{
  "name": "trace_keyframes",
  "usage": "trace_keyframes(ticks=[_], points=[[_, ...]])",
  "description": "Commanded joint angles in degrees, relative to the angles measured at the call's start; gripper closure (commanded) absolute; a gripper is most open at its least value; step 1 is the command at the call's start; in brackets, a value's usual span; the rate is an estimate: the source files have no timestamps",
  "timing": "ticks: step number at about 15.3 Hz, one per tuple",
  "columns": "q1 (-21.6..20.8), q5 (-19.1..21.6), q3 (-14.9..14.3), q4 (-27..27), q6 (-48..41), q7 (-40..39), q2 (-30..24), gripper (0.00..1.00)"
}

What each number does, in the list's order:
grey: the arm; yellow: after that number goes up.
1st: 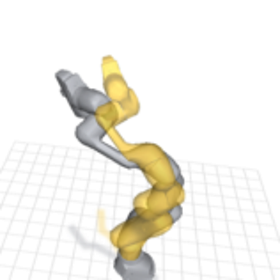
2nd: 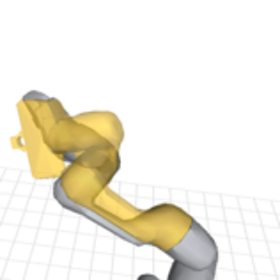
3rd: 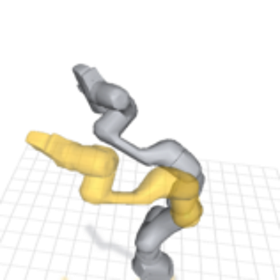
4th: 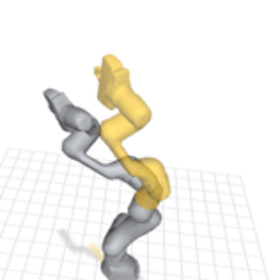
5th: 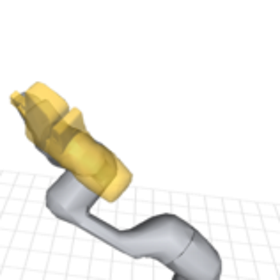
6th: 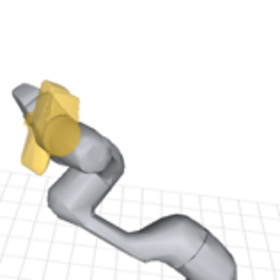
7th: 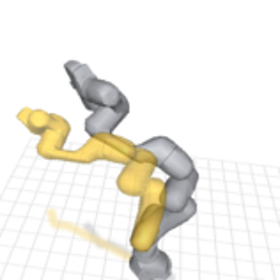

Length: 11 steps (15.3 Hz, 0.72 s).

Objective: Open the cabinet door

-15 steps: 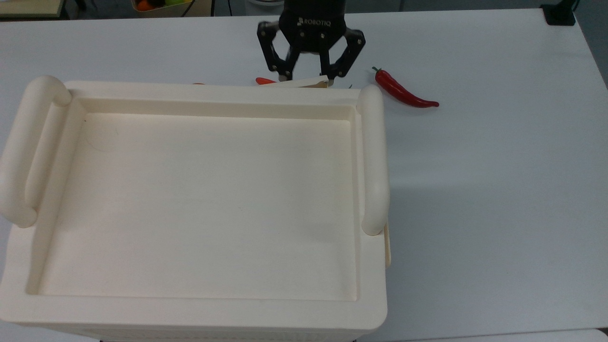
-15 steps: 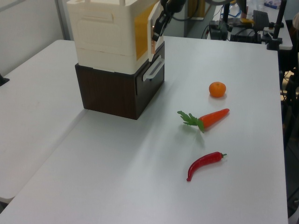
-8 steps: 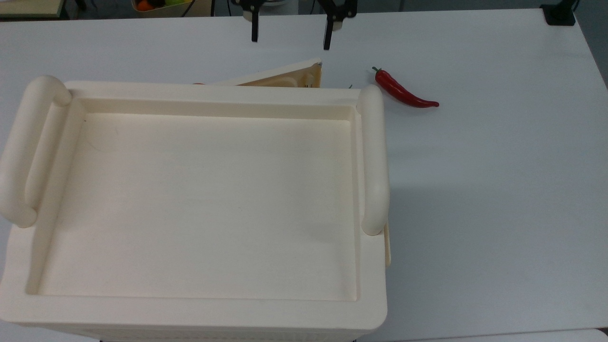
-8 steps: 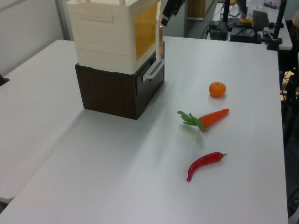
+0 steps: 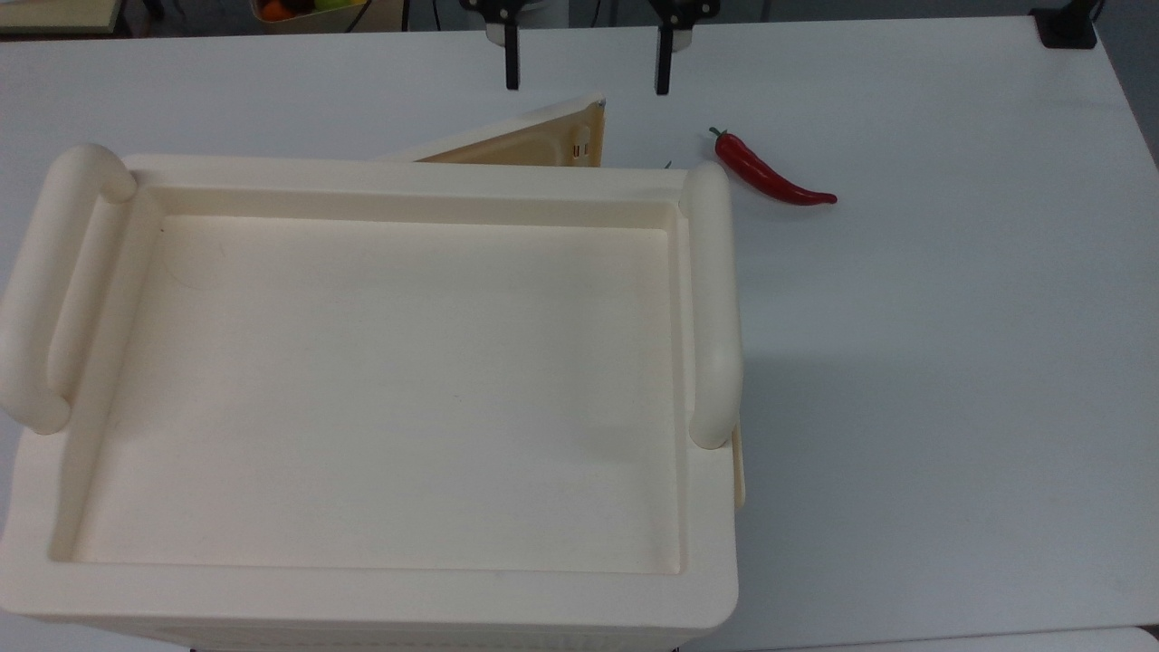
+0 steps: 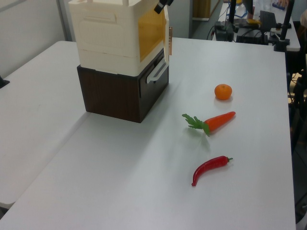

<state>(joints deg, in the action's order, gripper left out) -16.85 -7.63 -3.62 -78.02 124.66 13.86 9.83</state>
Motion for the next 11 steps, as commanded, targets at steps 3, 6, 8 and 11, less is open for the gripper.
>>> trace_keyframes(ticks=[3,6,8,11], points=[[-0.7,0.9,-0.2,-1.3,1.4,0.6,1.3,0.0],[-0.6,0.3,-0.2,-2.5,-3.8,0.1,0.3,0.0],[-0.5,-0.1,-0.2,-2.3,-8.4,-0.1,-0.8,0.0],[0.1,0.0,-0.9,-2.5,-16.6,-2.5,-3.1,0.0]])
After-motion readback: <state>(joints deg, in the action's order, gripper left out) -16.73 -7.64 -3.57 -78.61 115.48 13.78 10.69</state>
